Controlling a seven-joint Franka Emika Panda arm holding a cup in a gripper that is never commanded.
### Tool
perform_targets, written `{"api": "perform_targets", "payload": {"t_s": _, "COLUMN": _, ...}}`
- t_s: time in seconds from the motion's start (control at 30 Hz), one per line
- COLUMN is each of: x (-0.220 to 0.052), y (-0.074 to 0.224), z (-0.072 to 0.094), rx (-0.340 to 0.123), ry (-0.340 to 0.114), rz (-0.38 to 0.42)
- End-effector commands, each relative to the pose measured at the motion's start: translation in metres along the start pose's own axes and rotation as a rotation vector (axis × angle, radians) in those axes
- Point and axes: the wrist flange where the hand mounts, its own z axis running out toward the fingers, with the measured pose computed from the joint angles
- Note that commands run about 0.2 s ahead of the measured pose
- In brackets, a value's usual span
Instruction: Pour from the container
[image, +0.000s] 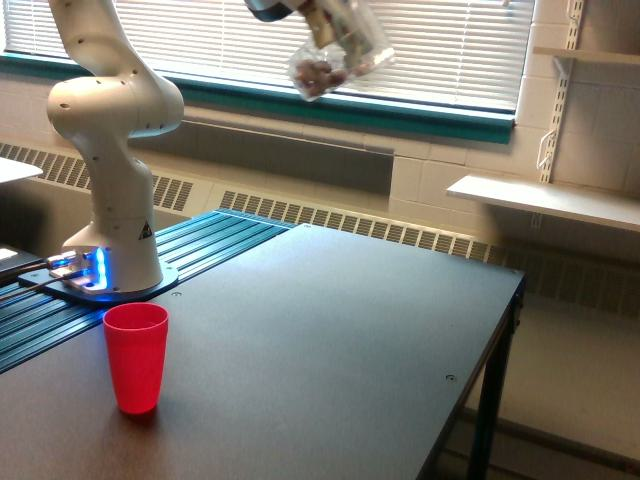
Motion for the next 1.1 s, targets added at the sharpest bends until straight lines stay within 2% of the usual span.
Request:
{"api": "perform_targets", "payload": {"t_s": 0.03, "x": 0.008, "y": 0.022, "z": -0.013, "rx": -0.018, "ry": 0.011, "rz": 0.155}}
{"api": "perform_targets", "payload": {"t_s": 0.27, "x": 0.007, "y": 0.049, "z": -0.023, "rx": -0.025, "ry": 0.001, "rz": 0.277}}
{"api": "perform_targets", "payload": {"t_s": 0.37, "x": 0.002, "y": 0.06, "z": -0.023, "rx": -0.033, "ry": -0.016, "rz": 0.253}}
{"api": "perform_targets", "payload": {"t_s": 0.6, "x": -0.017, "y": 0.088, "z": -0.013, "rx": -0.099, "ry": -0.076, "rz": 0.147}}
{"api": "perform_targets", "payload": {"t_s": 0.9, "x": -0.025, "y": 0.116, "z": -0.006, "rx": -0.148, "ry": -0.143, "rz": 0.126}}
{"api": "perform_targets", "payload": {"t_s": 1.1, "x": -0.025, "y": 0.129, "z": -0.007, "rx": -0.142, "ry": -0.168, "rz": 0.125}}
